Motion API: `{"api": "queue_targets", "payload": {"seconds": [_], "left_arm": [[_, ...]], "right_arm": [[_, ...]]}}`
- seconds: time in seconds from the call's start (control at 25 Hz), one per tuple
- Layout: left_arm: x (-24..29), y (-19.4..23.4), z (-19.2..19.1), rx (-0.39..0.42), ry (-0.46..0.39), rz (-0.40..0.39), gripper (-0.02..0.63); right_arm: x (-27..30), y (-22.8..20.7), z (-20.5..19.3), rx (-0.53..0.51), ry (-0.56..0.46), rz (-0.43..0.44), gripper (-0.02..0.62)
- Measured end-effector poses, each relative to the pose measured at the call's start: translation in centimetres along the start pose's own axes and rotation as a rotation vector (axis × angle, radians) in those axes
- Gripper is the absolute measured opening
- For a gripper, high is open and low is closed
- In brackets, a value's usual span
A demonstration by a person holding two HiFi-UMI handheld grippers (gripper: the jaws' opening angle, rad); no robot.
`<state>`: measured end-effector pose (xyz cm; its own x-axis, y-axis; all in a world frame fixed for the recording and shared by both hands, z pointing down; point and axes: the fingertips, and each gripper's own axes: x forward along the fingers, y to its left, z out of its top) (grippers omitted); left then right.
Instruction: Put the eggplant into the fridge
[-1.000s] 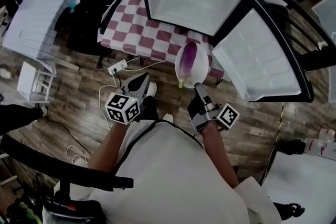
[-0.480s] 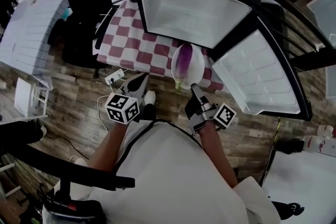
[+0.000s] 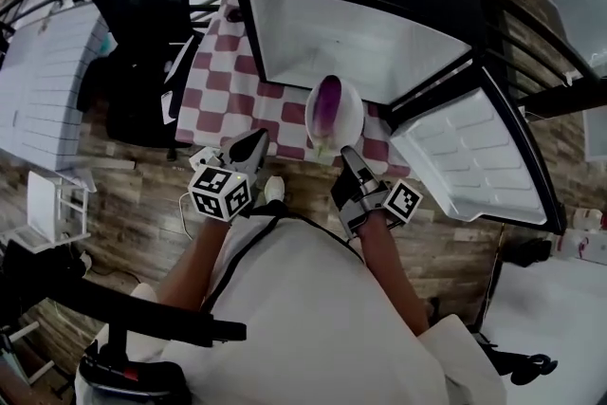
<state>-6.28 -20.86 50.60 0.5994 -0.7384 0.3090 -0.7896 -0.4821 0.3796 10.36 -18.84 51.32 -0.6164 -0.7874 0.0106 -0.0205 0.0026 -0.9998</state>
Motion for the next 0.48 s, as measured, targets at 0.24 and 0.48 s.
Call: {"api": "queue_targets", "payload": {"seconds": [0.24, 0.48], "left_arm": [[1.4, 3.7, 1.7, 0.008, 0.009, -0.032, 0.002], [2.4, 7.3, 3.2, 0.016, 0.01, -0.047, 0.002]], "right_arm": [[3.8, -0.9, 0.7, -0.004, -0.041, -0.005, 0.029], [7.2, -1.7, 1.7, -0.024, -0.074, -0.019, 0.029]]}}
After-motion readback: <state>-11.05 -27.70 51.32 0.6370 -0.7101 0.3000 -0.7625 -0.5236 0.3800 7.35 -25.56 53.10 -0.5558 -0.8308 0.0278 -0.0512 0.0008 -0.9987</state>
